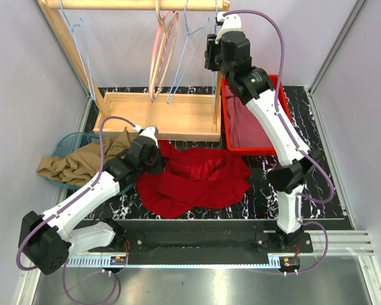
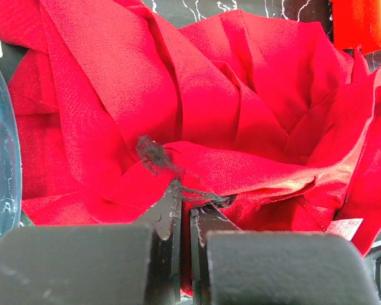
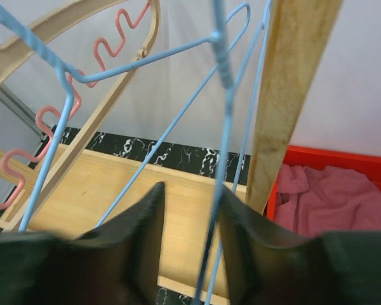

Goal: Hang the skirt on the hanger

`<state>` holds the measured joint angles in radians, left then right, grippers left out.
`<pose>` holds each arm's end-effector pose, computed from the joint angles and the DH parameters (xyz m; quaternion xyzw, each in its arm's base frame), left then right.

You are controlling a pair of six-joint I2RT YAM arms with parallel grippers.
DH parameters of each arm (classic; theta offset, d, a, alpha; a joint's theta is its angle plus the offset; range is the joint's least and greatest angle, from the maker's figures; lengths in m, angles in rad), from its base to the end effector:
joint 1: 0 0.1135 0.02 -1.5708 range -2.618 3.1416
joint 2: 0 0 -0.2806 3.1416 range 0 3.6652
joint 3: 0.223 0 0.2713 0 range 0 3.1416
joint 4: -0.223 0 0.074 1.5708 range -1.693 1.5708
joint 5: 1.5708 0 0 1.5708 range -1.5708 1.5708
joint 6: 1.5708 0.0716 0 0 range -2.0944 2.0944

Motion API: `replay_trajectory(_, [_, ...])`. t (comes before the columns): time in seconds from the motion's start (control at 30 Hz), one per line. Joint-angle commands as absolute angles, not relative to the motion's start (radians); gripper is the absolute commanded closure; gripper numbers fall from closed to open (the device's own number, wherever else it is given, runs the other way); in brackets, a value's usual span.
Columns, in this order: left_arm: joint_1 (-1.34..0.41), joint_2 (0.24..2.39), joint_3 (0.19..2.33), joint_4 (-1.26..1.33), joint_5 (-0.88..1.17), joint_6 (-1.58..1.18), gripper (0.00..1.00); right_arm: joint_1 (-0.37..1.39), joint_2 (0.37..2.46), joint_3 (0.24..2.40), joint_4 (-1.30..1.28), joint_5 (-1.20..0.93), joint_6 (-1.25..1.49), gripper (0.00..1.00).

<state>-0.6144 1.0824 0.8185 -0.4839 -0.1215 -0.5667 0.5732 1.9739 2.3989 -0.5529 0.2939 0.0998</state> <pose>0.2222 -0.1461 0.2515 -0.0025 0.9152 -0.1761 0.3626 0.4210 0.2471 0.5172 -0.0802 0.7447 0.1120 0.6530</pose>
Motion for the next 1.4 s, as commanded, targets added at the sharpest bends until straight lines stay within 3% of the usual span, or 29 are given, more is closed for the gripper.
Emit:
replay_trajectory(0.0, [-0.620,1.085,0.854,-0.454,-0.144,-0.551,1.00,0.572,2.046,2.559,-0.635,0.308,0.109,0.70])
replay_trajectory(0.07, [-0.620,1.081,0.850,-0.453,-0.149,-0.549,1.00,0.571,2.052,2.569,-0.637,0.343,0.115,0.74])
replay_trajectory(0.2, [-0.620,1.086,0.854,-0.453,-0.147,-0.548,1.00,0.572,2.054,2.598,-0.640,0.399,0.112,1.00])
replay_trajectory(0.47, [-0.620,1.091,0.856,-0.454,-0.158,-0.546,1.00,0.571,2.007,2.666,-0.632,0.410,0.054,1.00])
replay_trajectory(0.67, [-0.620,1.094,0.857,-0.457,-0.173,-0.546,1.00,0.571,1.907,2.564,-0.643,0.377,0.057,1.00])
replay_trajectory(1.0, [-0.620,1.101,0.885,-0.512,-0.264,-0.555,1.00,0.575,1.389,1.806,-0.638,0.180,0.146,1.00])
replay_trajectory(1.37, [-0.620,1.118,0.905,-0.540,-0.351,-0.566,1.00,0.731,1.019,1.358,-0.909,0.127,0.245,1.00])
